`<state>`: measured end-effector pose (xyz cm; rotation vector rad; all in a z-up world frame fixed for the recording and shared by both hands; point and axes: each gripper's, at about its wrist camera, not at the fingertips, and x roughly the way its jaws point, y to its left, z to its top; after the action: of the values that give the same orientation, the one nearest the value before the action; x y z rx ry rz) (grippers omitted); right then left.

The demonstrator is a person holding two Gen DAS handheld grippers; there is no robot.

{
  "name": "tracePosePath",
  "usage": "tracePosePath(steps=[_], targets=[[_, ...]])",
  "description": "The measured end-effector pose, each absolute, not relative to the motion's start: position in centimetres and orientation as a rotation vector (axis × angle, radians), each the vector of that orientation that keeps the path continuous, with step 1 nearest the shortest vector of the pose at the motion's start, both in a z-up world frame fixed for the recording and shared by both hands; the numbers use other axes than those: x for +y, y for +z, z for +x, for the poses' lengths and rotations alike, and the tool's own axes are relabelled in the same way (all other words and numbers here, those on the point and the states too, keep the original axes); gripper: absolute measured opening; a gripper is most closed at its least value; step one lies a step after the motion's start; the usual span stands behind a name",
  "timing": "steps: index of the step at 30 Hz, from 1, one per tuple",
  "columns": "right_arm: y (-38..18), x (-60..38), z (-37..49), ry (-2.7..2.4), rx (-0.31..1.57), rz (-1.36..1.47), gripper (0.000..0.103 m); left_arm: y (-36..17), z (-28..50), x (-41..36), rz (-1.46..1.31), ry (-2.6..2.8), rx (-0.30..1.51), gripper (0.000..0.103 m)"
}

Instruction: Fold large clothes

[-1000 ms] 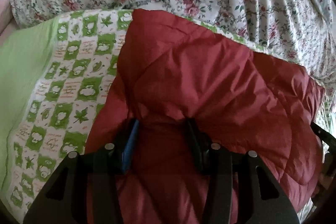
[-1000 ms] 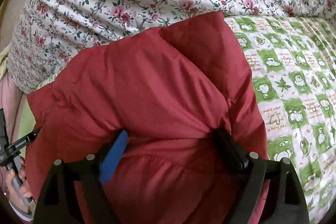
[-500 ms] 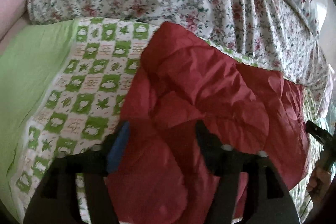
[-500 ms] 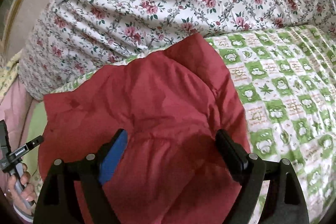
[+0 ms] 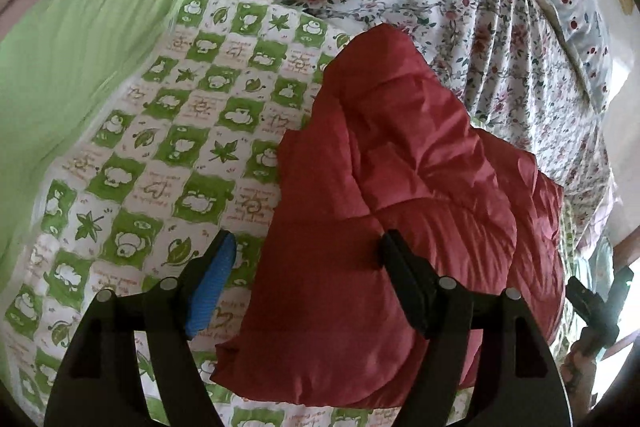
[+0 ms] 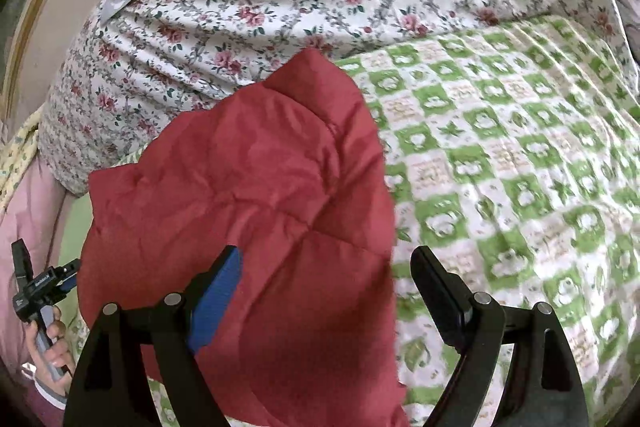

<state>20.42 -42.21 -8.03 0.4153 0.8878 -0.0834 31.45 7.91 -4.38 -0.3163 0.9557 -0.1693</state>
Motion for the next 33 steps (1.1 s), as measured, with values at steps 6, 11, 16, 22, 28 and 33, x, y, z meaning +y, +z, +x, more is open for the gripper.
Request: tracePosePath(steps=[6,11,16,22,28,33], targets=[[-8.7,-43.4,19.6,-0.084,0.895,0.473,0.087,-5.1,31.6,8.4,-0.362,-0.202,0.975,0.075],[-9.5,-44.0,19.6,-0.061,0.902,0.543,0.087,-6.3,32.1,8.9,-0.413,-0.227,0.996,0.083],[-10.7,-44.3,20.2,-0.018,0.918,0.621,0.088,-8.1,32.7,9.9,-0.528,-0.281,1.027,0.085],[-12.8,-44.8,21.2,0.041,0.941,0.739,0.096,-9.4,33.1,10.4,-0.594,-0.314,1.038,0.093],[-14.1,-44.5,22.2,0.087,0.954,0.821,0.099,-11.1,34.5,10.4,-0.679,-0.34,1.07,0.102],[-14.7,-43.9,23.4,0.137,0.941,0.867,0.099,-12.0,35.6,9.3,-0.744,-0.405,1.098,0.102]])
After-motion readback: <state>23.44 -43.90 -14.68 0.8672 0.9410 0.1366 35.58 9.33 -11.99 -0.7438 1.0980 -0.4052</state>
